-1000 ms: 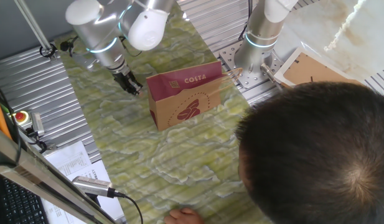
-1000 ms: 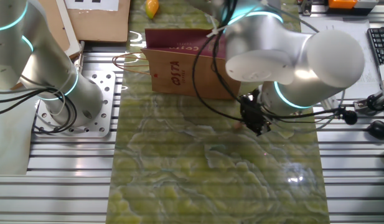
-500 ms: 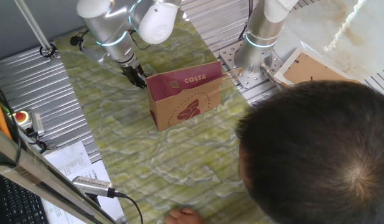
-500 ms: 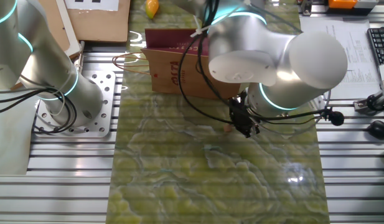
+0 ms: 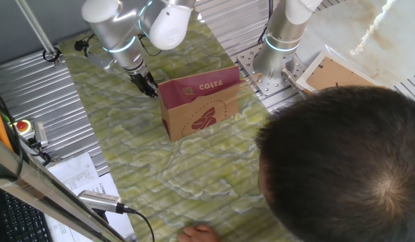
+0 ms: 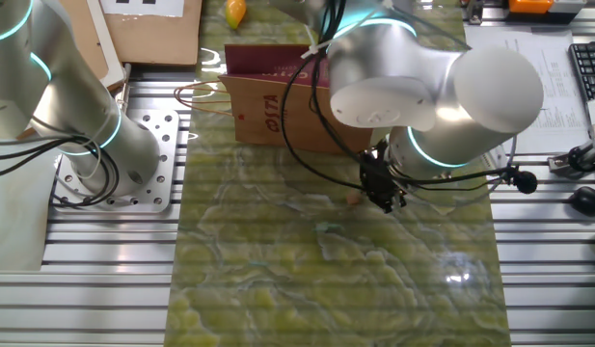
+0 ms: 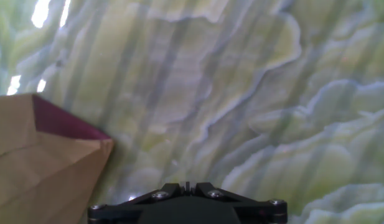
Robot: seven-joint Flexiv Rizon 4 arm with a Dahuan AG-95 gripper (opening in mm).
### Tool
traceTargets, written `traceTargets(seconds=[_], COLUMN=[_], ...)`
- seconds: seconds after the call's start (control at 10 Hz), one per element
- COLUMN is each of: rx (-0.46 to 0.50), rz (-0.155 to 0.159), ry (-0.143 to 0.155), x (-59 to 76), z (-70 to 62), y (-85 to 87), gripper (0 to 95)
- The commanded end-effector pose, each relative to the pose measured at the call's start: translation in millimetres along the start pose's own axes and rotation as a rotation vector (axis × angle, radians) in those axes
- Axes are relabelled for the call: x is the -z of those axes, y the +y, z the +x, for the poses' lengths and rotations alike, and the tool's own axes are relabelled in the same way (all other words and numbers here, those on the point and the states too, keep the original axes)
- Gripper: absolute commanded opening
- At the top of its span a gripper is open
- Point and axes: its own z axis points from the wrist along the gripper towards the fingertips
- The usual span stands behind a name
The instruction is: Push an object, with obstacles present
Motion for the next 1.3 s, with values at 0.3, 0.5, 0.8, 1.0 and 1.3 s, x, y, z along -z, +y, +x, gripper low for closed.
traceTargets(seconds=[0.3,0.5,0.8,1.0,1.3], rx=[-0.02,-0.048,-0.056,-0.047,-0.037], rz=[0.019,0.021,0.03,0.035,0.031], ry=[0.007,0.007,0.013,0.017,0.019], x=[2.4,2.4,2.4,2.4,-6.3], z=[-8.5,-8.5,-8.5,-8.5,9.1], y=[-1.0,-1.0,-1.0,-1.0,-4.7], gripper=[0.0,0.0,0.0,0.0,0.0])
